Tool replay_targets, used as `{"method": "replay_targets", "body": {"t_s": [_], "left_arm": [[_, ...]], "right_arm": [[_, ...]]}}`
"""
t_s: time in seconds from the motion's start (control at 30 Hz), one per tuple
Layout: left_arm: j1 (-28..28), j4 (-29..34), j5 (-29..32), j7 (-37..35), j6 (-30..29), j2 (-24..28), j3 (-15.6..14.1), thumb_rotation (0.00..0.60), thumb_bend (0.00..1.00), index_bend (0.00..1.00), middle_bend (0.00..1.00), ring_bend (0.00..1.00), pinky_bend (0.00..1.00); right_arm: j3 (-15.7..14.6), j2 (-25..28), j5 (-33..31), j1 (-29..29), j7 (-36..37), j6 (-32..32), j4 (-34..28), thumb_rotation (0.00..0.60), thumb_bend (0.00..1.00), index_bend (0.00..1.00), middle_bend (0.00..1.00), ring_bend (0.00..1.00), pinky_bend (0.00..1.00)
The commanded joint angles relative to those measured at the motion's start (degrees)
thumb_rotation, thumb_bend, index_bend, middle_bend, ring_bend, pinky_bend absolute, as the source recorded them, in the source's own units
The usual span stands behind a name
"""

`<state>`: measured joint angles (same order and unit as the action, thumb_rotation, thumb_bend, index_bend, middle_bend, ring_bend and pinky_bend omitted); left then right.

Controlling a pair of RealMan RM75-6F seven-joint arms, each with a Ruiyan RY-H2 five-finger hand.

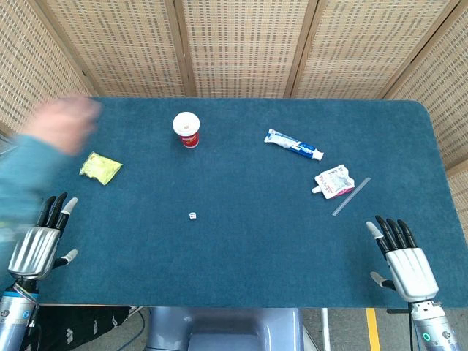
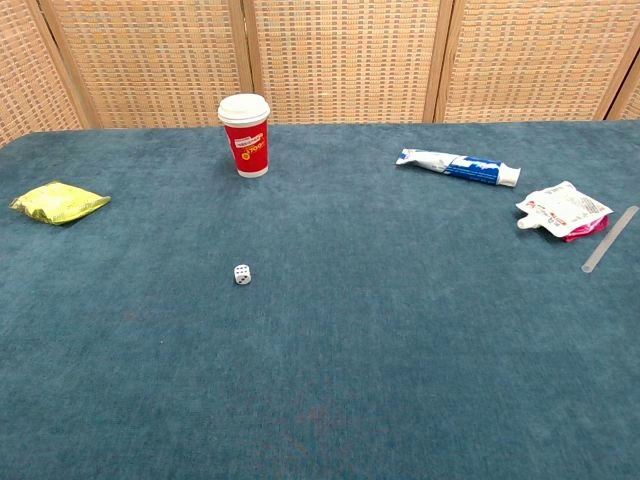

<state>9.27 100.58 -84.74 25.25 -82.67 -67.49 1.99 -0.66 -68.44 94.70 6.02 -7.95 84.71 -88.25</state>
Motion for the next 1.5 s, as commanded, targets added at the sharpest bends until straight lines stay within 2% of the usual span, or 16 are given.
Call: {"method": "replay_targets", "body": {"t_s": [0.03,0.5,0.77,0.87,1.0,1.17,1.27,1.4,1.5], "left_arm": [[0.0,0.0,0.0,0.1,0.0,0.0,0.0,0.6,0.0,0.0,0.0,0.0,0.0],[0.4,0.1,0.2,0.5,0.8,-0.1,0.0,0.6,0.0,0.0,0.0,0.0,0.0],[2.2,-0.8,2.5,-1.1,3.6,-1.1,1.4,0.6,0.0,0.0,0.0,0.0,0.0],[3.8,-0.5,4.0,-1.7,5.6,-1.6,2.8,0.6,0.04,0.0,0.0,0.0,0.0],[6.9,-0.5,7.3,-1.5,8.6,-3.9,5.7,0.6,0.14,0.0,0.0,0.0,0.0],[11.9,-0.4,13.2,-1.4,14.0,-7.1,9.8,0.6,0.22,0.03,0.0,0.0,0.0],[15.4,-1.2,17.6,1.3,17.7,-9.2,11.7,0.6,0.23,0.1,0.0,0.0,0.0],[19.7,-2.2,23.7,4.8,20.9,-12.8,13.6,0.6,0.34,0.21,0.0,0.0,0.0],[22.5,-4.1,26.8,7.5,21.5,-16.2,14.2,0.6,0.36,0.27,0.0,0.0,0.0]], "right_arm": [[-0.1,0.0,0.1,0.0,0.0,0.1,0.0,0.6,0.0,0.0,0.0,0.0,0.0],[0.0,0.3,-0.1,-0.2,0.3,0.4,-0.5,0.6,0.0,0.0,0.0,0.0,0.0],[1.1,1.0,-0.9,-0.1,2.0,1.2,-0.6,0.6,0.0,0.0,0.0,0.0,0.0],[1.3,1.1,-1.3,-0.1,2.6,1.1,-0.3,0.6,0.0,0.0,0.0,0.0,0.0],[1.7,1.1,-2.3,0.2,3.1,0.3,-0.2,0.6,0.0,0.0,0.0,0.0,0.0],[2.0,1.1,-2.9,0.4,3.7,-0.1,0.0,0.6,0.0,0.0,0.0,0.0,0.0],[2.0,1.3,-3.0,0.4,4.3,-0.2,0.1,0.6,0.0,0.0,0.0,0.0,0.0],[2.2,1.6,-3.5,0.3,5.5,0.0,0.4,0.6,0.0,0.0,0.0,0.0,0.0],[2.3,1.9,-3.7,0.2,6.5,0.2,0.5,0.6,0.0,0.0,0.0,0.0,0.0]]}}
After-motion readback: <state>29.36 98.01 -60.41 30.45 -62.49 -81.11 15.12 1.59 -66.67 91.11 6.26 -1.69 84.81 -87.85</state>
